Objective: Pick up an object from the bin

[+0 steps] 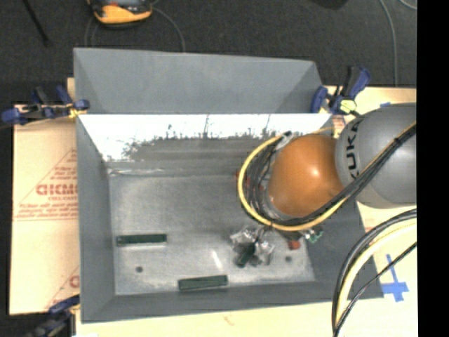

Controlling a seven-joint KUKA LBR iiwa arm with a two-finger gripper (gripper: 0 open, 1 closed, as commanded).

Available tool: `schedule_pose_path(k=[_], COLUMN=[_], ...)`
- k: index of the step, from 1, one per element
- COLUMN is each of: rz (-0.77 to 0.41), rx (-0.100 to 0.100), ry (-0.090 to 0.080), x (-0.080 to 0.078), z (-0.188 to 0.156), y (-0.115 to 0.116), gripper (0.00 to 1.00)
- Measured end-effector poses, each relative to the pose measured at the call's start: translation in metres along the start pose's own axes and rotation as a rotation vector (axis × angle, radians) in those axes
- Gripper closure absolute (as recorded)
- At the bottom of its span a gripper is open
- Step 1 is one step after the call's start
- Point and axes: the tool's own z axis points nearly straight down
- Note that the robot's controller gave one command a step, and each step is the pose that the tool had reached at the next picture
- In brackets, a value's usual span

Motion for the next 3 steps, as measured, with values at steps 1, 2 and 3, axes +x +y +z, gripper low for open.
schedule_pose_path(k=[1, 2, 3], rz=[0.0, 0.001, 0.002], rx=[-0.003, -0.009, 0.0], ry=[0.003, 0.008, 0.002], x=[0.001, 0.002, 0.001], z=[-0.004, -0.024, -0.046], y=[0.001, 0.002, 0.0], gripper=[1.0, 1.0, 1.0])
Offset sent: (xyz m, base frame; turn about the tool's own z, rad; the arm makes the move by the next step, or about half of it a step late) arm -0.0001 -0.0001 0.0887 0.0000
